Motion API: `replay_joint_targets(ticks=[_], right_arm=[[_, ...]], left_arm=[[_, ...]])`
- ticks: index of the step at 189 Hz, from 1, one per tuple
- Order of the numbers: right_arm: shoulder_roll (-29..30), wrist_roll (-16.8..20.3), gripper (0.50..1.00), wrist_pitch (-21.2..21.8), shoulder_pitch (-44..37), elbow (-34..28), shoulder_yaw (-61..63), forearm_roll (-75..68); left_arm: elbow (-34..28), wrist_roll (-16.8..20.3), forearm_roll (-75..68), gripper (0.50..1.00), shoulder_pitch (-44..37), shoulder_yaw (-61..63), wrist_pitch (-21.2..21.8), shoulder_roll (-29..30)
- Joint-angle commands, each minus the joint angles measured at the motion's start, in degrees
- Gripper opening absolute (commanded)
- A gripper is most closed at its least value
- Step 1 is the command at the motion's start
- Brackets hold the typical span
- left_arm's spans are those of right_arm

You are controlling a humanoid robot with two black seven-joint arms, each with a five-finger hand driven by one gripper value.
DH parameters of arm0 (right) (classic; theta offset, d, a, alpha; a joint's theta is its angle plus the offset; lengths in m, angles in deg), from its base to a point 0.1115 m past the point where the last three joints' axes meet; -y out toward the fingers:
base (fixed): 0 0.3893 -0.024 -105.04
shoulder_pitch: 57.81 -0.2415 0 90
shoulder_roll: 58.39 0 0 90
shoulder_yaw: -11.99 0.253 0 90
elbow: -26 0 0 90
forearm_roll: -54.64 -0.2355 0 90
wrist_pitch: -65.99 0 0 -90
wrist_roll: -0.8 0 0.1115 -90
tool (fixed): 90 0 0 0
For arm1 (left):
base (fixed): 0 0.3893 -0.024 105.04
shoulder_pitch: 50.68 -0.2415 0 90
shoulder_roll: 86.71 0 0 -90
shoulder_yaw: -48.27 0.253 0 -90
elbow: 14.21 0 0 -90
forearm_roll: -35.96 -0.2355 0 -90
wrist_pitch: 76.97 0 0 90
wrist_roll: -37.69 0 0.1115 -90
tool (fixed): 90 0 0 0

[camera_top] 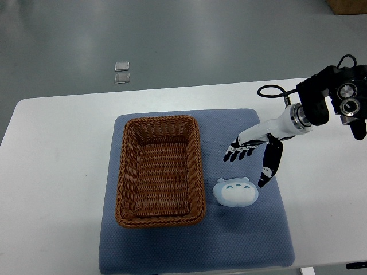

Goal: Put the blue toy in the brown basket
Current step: 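Close the right hand fingers around the pale blue toy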

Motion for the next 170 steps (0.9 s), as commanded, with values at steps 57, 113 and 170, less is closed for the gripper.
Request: replay_joint_targets(ticks=[57,113,170], right_arm=[[0.5,0.3,0.919,-7.5,10.1,0.0,3.1,-0.6],[0.9,0.2,0.919,-9.5,16.8,0.3,6.7,0.2],[1.3,-0.2,0.871,-10.8,20.4,1.1,8.8,1.9]], left_arm=[[0.0,0.0,0.0,1.000,0.0,0.0,0.0,0.0],[0.0,0.0,0.0,1.000,0.0,0.0,0.0,0.0],[0.0,0.0,0.0,1.000,0.0,0.0,0.0,0.0]])
